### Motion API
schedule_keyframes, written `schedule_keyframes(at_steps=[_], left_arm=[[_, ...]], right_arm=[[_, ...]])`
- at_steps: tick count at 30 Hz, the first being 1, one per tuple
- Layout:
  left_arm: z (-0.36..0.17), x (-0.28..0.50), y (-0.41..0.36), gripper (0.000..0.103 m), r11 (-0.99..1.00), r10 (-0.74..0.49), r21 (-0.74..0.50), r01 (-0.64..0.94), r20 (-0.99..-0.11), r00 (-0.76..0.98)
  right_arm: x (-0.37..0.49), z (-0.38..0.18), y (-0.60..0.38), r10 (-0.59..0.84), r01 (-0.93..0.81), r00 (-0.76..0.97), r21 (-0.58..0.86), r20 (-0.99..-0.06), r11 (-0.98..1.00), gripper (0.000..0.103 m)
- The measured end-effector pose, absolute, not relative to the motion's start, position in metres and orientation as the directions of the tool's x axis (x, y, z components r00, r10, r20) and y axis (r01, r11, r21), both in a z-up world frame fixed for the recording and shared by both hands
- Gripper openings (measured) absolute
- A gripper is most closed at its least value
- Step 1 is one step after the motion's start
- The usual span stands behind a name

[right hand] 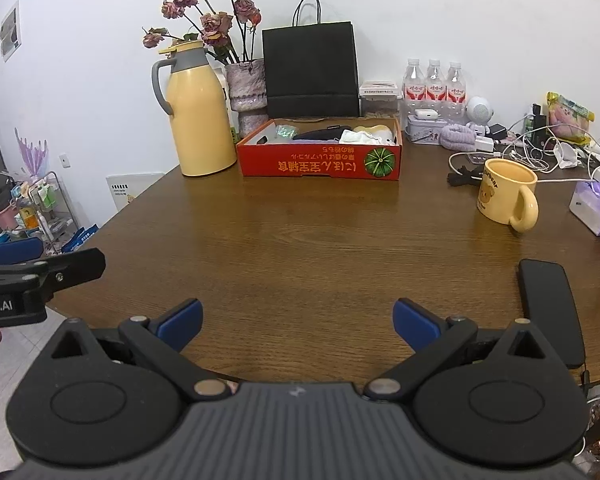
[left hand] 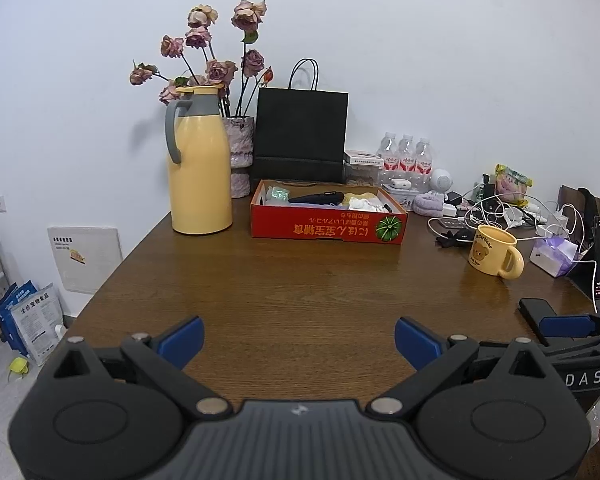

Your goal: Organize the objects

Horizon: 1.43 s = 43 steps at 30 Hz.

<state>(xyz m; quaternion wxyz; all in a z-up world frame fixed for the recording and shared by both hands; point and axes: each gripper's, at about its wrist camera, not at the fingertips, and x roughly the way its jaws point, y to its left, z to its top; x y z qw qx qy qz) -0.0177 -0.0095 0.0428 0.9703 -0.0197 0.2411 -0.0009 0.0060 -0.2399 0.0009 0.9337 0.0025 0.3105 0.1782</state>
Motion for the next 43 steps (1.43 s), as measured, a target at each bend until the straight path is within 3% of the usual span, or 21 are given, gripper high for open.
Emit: schedule_keyframes(at_steps=[27,43], left_arm=[[0.034,-0.011,-0.007,0.102,1.000,-0.003,-0.020,-0.007,-0.495,0.869],[0.009,0.034,0.003,0.103,0.999,-0.038,-0.045,0.018,-0.502,0.864]], right_arm=[[0.014,-0.013,-0.239,0.252,-0.262,0.782,0.067,-0.570,0.963,0.103],[0.042,-0.031,-0.236,0.284,-0.286,0.795,0.082,-0.536,0.955,0.103]])
